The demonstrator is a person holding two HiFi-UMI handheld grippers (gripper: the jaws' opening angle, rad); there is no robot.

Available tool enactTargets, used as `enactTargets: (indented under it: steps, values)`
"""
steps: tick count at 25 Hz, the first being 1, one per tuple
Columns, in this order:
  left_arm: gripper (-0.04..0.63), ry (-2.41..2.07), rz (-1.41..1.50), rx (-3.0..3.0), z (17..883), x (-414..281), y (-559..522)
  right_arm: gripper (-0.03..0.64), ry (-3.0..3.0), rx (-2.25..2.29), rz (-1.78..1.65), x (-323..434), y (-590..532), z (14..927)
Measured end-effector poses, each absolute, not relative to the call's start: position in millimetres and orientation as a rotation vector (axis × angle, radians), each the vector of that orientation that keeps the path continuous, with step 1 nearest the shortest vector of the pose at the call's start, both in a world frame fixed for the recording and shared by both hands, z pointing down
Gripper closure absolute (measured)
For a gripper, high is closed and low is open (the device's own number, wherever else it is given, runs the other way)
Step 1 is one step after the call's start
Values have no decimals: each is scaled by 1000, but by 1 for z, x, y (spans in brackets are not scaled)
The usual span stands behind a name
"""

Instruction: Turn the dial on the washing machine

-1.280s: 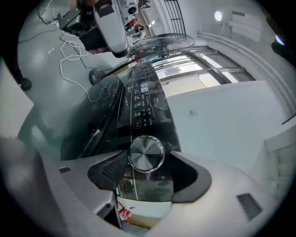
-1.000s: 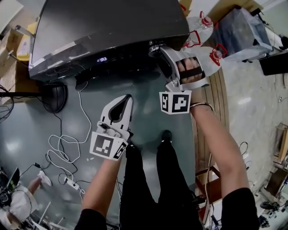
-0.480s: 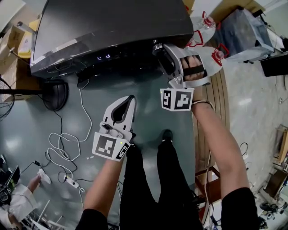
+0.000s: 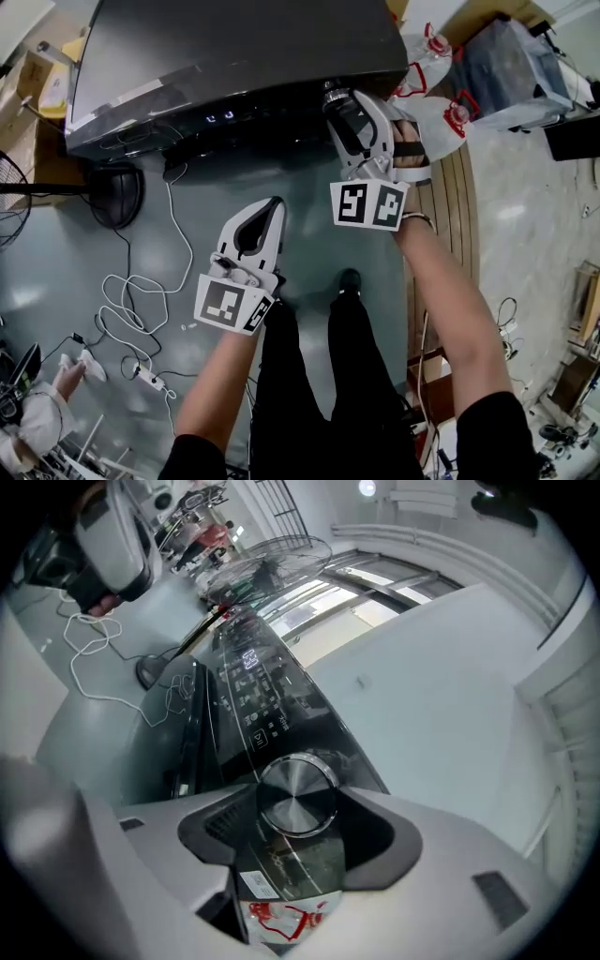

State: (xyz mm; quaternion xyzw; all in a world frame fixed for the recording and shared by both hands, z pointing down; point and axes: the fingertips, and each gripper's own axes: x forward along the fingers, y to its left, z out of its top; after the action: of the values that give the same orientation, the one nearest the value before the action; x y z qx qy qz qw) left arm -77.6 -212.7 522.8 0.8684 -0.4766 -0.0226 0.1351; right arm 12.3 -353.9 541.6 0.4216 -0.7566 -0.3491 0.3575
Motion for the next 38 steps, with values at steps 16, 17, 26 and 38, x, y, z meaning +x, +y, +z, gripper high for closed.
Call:
enactTargets:
  steps: [16,17,26,38]
  values:
    - [580,-1380,-70,2513,523,-84,-218,345,-2153,1268,-611,14,-357,539]
    - [580,-1380,-69,2514,522,-84,-218,345,-2161,1279,-593,14,-356,538]
    - [580,-1387,-59,2500,527,-89,-217,345,-2269,1366,-389,14,-357,539]
    - [580,-1401,-58,2487,527,-94,-216,345,-2356,1446,-139,17,-358,539]
